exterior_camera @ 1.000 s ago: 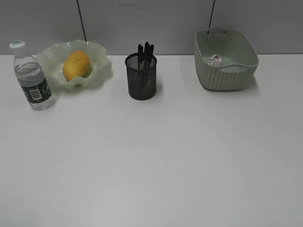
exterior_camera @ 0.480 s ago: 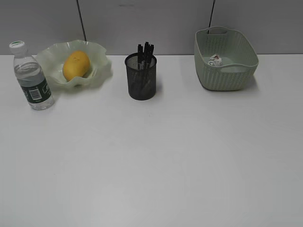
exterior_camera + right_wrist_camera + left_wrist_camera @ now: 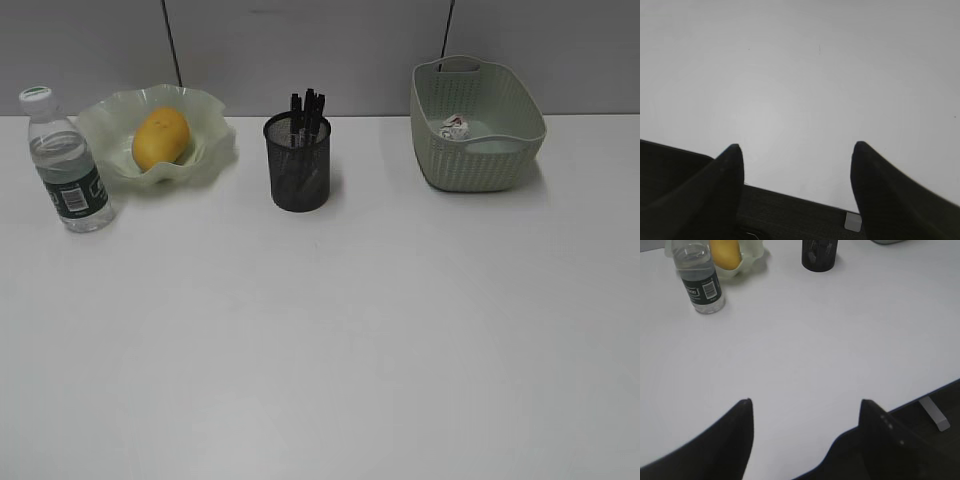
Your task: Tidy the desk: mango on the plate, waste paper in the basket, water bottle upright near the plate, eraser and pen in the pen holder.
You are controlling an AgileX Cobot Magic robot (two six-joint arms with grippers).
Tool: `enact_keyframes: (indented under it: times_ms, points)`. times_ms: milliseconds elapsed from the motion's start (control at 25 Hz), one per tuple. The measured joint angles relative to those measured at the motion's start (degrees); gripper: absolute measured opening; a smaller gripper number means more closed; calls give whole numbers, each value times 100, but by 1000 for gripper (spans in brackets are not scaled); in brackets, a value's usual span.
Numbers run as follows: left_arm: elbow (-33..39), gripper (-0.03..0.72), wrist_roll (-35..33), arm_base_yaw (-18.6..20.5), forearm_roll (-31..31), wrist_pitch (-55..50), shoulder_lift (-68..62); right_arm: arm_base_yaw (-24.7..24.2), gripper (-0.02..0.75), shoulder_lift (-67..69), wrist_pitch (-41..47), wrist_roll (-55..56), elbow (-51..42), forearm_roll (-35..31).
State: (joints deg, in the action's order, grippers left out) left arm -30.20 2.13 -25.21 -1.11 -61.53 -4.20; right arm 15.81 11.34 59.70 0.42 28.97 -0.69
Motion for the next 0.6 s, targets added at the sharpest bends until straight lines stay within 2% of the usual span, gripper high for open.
enact_keyframes:
  times_ms: [200,320,440,600]
  points:
    - [0,499,0,7,-6,7,0,0,530,0,0,0,0,0]
    - [0,499,0,166,-6,7,0,-40,530,0,0,0,0,0]
    - [0,499,0,614,-6,14,0,-275,530,0,0,0,0,0]
    - [0,498,0,1304,-6,19,40,-884,530,0,0,0,0,-5]
